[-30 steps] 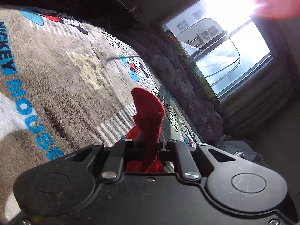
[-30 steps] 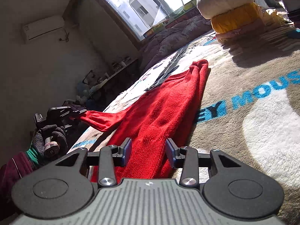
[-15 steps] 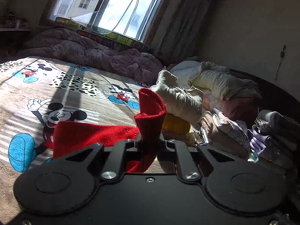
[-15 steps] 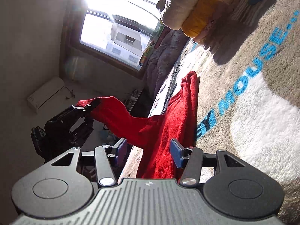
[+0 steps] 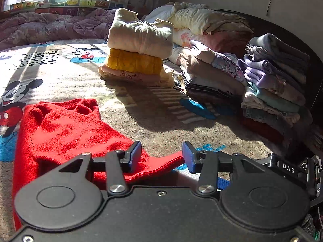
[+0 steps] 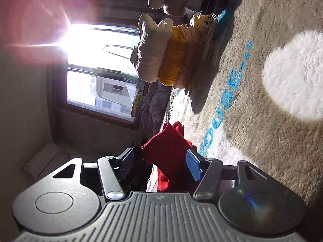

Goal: Fold clothes

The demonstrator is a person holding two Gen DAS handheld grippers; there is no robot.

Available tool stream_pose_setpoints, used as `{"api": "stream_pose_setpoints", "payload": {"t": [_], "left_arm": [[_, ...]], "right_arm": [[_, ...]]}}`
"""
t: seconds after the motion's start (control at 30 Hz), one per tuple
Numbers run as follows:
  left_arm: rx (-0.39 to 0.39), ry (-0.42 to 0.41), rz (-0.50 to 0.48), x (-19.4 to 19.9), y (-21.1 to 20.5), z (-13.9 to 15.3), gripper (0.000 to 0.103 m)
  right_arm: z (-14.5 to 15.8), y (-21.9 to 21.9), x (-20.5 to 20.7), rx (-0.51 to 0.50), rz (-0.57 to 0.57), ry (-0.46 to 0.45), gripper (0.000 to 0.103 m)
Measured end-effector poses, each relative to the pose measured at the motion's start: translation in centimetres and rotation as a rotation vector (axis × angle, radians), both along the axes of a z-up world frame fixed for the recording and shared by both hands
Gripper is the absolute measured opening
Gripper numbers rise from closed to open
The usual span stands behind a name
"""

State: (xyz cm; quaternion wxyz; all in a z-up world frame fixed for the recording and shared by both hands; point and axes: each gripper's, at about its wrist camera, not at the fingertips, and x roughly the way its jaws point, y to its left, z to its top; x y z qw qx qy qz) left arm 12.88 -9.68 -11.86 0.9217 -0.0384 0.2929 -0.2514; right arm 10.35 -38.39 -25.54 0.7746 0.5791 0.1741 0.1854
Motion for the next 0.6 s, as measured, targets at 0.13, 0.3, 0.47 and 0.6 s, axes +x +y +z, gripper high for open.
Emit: {"api": "stream_pose_setpoints", "payload": {"t": [0.13, 0.3, 0.47, 0.6], "left_arm": [[0.015, -0.028, 0.128, -4.0, 6.3, 0.2, 0.044], [0.009, 0.016, 0.341, -8.0, 14.4, -1.1, 0.042], [0.004, 0.037, 0.342, -10.5, 16.0, -2.2, 0.030], [0.040, 0.053, 0.272, -11.4, 14.3, -3.2, 0.029]], "right_arm": [[0.4, 0.8, 0.3, -0.106, 0.043, 0.009, 0.061], [0.7, 2.3, 0.5, -0.193, 0.085, 0.018, 0.062], [0.6, 3.2, -0.8, -0.218, 0.076, 0.038, 0.060], [0.5, 3.3, -0.9, -0.201, 0.068, 0.063, 0.061]]}}
